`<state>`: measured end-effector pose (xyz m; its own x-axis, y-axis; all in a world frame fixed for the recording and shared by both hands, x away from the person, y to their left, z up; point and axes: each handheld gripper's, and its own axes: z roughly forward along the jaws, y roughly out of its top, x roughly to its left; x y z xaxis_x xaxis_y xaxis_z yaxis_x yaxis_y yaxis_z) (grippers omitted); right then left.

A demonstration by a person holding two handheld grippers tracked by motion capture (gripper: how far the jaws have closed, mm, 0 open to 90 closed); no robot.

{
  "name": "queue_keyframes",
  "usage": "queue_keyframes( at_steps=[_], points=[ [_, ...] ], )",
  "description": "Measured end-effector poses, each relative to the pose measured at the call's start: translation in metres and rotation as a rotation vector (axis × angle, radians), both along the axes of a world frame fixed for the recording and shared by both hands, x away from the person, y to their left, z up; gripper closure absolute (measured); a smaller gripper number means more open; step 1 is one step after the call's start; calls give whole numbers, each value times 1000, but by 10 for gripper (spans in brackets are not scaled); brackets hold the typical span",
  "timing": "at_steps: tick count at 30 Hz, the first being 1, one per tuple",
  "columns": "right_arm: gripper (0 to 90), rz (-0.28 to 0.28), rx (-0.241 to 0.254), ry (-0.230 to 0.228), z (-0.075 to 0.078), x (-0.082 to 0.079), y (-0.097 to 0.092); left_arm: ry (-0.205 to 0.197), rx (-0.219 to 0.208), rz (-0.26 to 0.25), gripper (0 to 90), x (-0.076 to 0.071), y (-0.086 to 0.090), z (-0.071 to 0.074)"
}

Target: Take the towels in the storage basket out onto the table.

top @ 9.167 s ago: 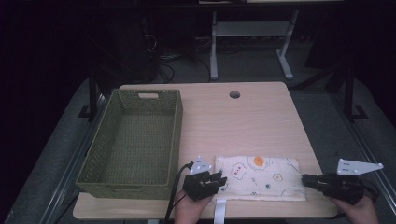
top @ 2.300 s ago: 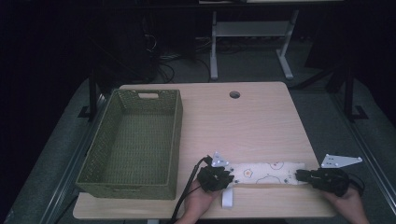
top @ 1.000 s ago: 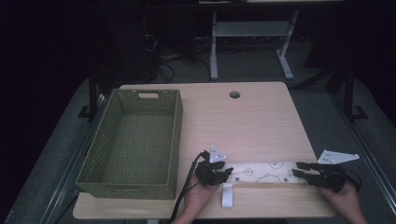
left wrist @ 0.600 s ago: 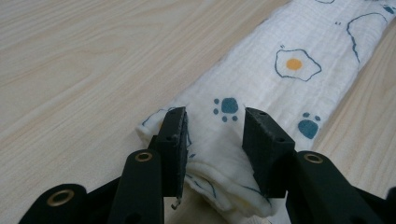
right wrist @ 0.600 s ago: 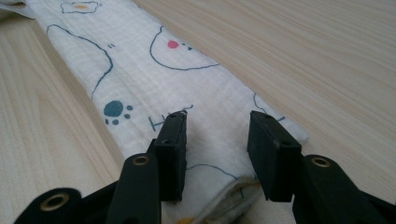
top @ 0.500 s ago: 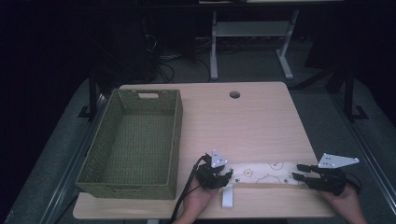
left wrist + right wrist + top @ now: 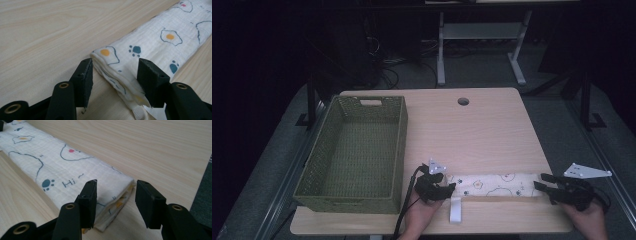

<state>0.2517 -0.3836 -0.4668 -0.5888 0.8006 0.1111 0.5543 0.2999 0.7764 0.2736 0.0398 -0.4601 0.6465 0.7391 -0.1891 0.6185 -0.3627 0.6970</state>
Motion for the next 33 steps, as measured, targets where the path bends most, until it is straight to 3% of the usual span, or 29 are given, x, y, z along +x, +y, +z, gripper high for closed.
queue_keyframes(
  at_steps=[9, 15, 18, 24, 33],
  points=[
    [527, -38, 11, 43, -2, 3, 0, 29, 16, 8, 434, -1, 1, -6],
    [538, -43, 5, 61, -6, 4, 1, -3, 58, -3, 446, -5, -4, -6],
    [542, -56, -3, 71, -8, 3, 4, -37, 85, -19, 485, -8, -6, -7],
    [592, -77, 4, 68, -12, -1, 9, -58, 70, -14, 573, -14, -10, -8],
    [750, -66, 3, 69, -12, -2, 15, -45, 50, -10, 646, -13, -8, -9]
  ],
)
